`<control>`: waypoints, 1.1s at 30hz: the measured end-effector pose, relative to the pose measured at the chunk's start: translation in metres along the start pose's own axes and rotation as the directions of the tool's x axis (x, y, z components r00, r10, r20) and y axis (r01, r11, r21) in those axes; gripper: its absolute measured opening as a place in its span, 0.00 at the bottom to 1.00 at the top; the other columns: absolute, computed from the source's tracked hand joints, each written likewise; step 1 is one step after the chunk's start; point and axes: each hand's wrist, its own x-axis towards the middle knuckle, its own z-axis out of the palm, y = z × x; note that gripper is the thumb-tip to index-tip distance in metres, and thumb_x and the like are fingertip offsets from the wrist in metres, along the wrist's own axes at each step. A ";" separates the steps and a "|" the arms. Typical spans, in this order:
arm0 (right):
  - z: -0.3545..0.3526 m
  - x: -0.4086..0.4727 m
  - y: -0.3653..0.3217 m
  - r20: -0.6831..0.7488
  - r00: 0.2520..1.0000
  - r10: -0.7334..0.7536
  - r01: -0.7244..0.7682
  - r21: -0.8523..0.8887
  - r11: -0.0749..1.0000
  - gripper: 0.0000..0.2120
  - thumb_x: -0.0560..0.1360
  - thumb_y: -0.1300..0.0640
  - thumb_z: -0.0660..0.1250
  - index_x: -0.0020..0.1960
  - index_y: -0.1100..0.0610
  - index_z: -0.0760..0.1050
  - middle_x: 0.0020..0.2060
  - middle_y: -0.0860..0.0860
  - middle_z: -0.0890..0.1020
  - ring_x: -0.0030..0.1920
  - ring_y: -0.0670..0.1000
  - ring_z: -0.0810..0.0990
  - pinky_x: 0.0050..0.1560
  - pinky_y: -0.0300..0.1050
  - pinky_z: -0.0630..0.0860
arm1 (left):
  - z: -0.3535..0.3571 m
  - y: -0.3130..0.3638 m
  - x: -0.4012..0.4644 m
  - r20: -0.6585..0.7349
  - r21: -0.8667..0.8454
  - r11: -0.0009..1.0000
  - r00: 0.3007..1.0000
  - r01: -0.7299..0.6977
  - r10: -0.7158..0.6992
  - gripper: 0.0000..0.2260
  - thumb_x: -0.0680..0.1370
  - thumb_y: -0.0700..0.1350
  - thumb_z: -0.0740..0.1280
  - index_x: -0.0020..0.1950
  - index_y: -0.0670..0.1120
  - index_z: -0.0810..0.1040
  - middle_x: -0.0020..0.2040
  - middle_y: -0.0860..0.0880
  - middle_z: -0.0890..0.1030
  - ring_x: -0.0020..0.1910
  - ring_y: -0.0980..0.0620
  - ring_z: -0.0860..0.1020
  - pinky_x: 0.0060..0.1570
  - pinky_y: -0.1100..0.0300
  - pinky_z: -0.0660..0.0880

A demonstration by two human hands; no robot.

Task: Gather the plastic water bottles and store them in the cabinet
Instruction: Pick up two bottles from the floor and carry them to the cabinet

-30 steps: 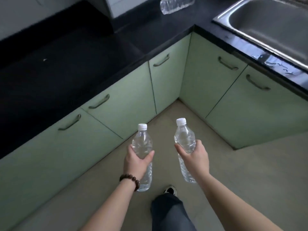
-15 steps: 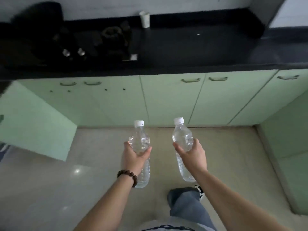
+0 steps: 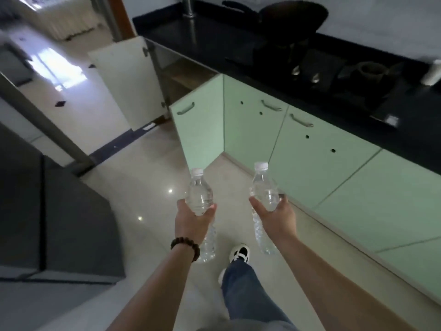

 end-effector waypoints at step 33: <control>0.420 0.324 -0.384 0.085 0.995 -0.047 0.051 -0.046 0.998 0.34 0.62 0.26 0.66 0.53 0.54 0.73 0.45 0.50 0.80 0.46 0.54 0.79 0.45 0.48 0.75 | -0.210 0.130 0.601 0.022 -0.032 0.999 1.000 -0.018 0.019 0.20 0.69 0.50 0.77 0.53 0.52 0.69 0.46 0.51 0.80 0.43 0.53 0.81 0.43 0.51 0.81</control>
